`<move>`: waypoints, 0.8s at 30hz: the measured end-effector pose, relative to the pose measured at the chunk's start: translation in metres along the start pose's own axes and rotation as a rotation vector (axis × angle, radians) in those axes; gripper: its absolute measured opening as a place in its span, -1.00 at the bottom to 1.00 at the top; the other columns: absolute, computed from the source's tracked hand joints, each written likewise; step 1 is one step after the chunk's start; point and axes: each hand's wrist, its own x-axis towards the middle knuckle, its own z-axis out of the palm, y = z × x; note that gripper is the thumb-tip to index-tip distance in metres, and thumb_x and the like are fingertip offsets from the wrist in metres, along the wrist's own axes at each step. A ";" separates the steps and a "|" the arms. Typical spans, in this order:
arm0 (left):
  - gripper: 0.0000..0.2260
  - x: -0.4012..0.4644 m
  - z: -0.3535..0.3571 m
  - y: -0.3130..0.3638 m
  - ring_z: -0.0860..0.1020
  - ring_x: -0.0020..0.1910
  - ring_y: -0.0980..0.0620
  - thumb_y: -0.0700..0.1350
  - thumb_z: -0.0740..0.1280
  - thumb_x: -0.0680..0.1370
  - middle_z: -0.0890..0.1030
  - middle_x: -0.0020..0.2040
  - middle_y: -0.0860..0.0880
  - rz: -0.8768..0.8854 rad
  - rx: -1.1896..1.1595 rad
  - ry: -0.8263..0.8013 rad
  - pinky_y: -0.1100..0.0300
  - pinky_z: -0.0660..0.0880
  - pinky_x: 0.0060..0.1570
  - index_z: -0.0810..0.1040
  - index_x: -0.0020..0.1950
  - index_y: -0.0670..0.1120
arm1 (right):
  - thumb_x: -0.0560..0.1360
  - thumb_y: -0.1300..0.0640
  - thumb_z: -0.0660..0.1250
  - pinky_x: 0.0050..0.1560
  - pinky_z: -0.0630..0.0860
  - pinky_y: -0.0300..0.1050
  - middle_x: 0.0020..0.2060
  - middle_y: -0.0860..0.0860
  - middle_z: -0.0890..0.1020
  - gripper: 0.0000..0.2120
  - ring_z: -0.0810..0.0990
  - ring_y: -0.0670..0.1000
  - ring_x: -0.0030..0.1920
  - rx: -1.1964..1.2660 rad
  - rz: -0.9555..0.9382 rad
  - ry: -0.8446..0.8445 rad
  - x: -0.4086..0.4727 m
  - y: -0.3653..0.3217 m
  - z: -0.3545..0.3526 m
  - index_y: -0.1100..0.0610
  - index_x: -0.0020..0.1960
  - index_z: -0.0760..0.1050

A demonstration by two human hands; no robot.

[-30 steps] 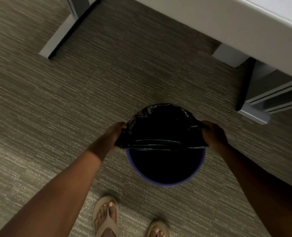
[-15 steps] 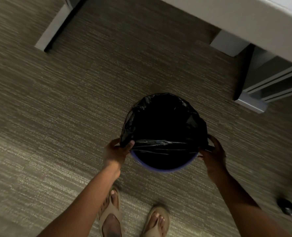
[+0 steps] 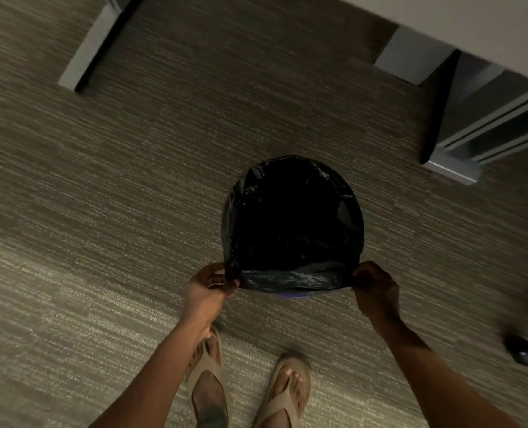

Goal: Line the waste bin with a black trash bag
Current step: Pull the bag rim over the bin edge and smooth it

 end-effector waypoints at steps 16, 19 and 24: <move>-0.60 0.041 0.021 -0.003 0.72 0.00 -0.15 -0.21 0.57 0.41 0.75 0.03 -0.14 0.151 0.457 0.086 -0.06 0.66 0.08 0.59 0.21 -0.07 | 0.52 0.31 0.34 -0.32 0.41 -0.18 -0.29 0.02 0.62 -0.85 0.57 0.13 -0.25 0.022 0.040 0.022 0.019 -0.011 0.031 0.10 -0.14 0.57; -0.23 0.036 0.015 0.006 0.58 0.31 -0.23 -0.31 0.55 0.44 0.55 0.41 -0.20 -0.027 0.012 0.136 -0.14 0.55 0.30 0.32 0.58 -0.04 | 0.58 0.21 0.30 -0.02 0.58 0.01 0.09 0.14 0.70 -0.83 0.67 0.19 0.02 0.199 0.160 0.291 0.021 -0.019 0.024 0.13 0.10 0.63; -0.28 -0.035 0.016 0.034 0.43 0.42 0.01 -0.26 0.45 0.50 0.40 0.52 -0.04 0.557 0.314 0.270 0.11 0.47 0.35 0.28 0.61 0.01 | 0.61 -0.04 0.29 0.37 0.39 0.14 0.30 0.12 0.60 -0.63 0.48 0.19 0.41 -0.267 -0.663 0.333 -0.009 -0.049 0.009 0.15 0.31 0.57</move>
